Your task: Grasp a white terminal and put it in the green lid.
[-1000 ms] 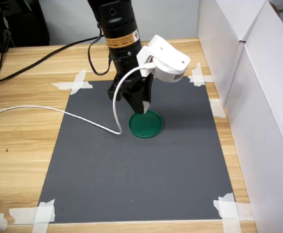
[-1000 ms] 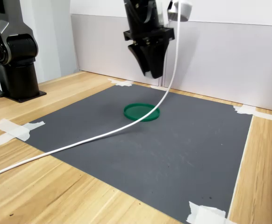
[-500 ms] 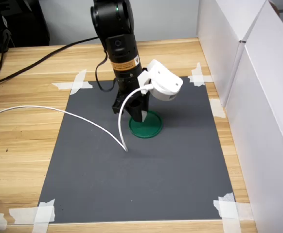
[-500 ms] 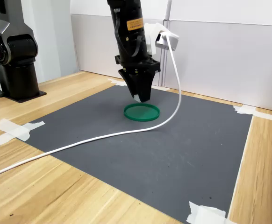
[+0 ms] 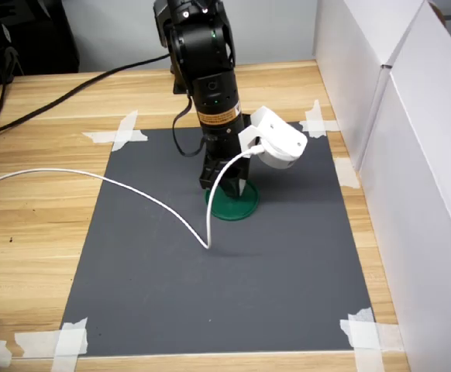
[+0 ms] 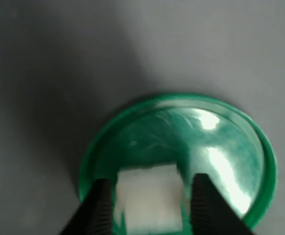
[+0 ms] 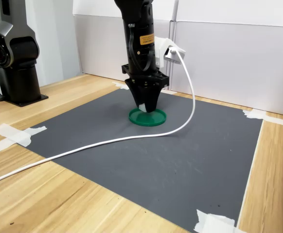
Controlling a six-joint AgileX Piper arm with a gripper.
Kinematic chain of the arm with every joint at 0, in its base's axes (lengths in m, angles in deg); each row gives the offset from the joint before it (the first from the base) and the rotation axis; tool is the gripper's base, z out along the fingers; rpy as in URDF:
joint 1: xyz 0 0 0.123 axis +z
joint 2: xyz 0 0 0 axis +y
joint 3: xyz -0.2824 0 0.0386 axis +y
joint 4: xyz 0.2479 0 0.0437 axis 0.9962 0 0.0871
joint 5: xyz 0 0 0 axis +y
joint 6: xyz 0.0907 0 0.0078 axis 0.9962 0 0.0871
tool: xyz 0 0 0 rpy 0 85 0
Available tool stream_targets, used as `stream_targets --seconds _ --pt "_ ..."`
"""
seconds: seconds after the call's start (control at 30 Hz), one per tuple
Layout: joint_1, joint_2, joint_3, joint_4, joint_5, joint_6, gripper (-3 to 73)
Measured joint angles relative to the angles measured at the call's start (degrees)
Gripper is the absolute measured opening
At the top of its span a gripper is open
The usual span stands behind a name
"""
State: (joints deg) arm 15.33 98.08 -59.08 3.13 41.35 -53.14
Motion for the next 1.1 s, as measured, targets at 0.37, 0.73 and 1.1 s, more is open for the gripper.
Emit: stream_targets --seconds 0.37,0.73,1.1 --pt "0.0 -7.9 0.0 0.9 -4.9 2.9 54.0" --pt "-3.1 -33.4 0.2 4.5 -11.5 25.9 3.9" --pt "-16.2 -57.7 5.5 -0.8 -13.5 46.7 -1.5"
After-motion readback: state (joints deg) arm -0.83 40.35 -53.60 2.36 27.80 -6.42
